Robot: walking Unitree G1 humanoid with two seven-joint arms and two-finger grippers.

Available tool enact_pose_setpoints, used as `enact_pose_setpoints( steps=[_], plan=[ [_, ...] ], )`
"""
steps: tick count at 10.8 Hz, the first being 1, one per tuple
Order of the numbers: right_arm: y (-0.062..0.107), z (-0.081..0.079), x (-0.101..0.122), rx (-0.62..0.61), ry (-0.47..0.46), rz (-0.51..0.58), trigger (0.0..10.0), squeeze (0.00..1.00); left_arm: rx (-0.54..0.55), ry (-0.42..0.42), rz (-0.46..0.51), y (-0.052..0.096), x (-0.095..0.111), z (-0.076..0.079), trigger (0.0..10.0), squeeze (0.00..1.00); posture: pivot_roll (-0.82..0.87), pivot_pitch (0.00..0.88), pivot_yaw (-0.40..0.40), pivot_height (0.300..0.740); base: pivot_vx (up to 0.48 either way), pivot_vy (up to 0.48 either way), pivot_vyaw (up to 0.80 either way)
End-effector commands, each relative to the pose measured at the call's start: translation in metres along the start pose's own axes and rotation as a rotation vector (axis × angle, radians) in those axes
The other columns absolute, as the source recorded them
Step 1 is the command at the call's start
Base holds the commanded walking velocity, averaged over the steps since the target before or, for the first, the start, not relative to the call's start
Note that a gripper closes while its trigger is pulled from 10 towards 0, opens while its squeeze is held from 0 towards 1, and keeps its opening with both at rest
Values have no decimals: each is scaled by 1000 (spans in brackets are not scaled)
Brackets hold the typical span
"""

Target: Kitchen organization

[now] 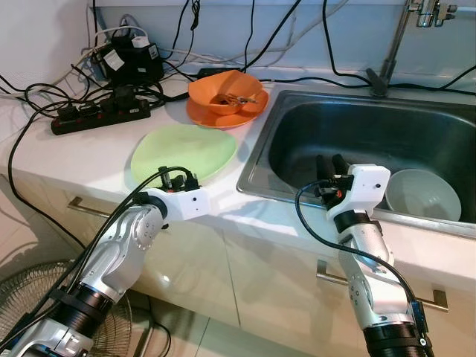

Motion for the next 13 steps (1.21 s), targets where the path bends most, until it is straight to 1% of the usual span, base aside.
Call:
enact_pose_setpoints(
  steps=[1,3,5,6,7,9,11,13],
  plan=[
    [-3,-3,-1,9,-10,-14,10000,0,-21,2,-12,-2,-2,4,0,0,77,37,115,740,0,0,0],
    [-4,-3,-2,16,-10,-17,10000,0,-4,32,-25,1,2,9,0,0,79,35,113,740,0,0,0],
    [-5,-3,-1,20,-8,-17,10000,0,-19,55,-10,9,8,18,0,0,81,35,107,740,0,0,0],
    [-6,-3,-1,20,-7,-17,10000,0,-21,60,-3,12,10,21,0,0,84,36,104,740,0,0,0],
    [-7,-3,-2,24,-7,-19,10000,0,-1,65,-14,16,9,21,10000,0,89,37,101,740,0,0,0],
    [-8,-4,-2,32,-9,-19,10000,0,66,67,-30,20,8,11,10000,0,94,34,95,740,0,0,0],
    [-9,-4,-2,37,-9,-19,10000,0,232,43,-25,26,12,-17,10000,0,101,32,90,740,0,0,0],
    [-10,-5,-1,39,-10,-18,10000,0,367,27,-10,29,17,-39,10000,0,101,32,90,740,0,0,0]
  ],
)
Point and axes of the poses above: a point about 5 cm out from each wrist's last joint towards the gripper, its own y axis pointing back from the gripper into the wrist, its own x axis along the axis of the wrist's last joint, z = x × y, the point moved 2 cm from there along -y, pointing out of the wrist towards the gripper, and after that the axes turned 3 degrees about -y, right-handed, at the moved point
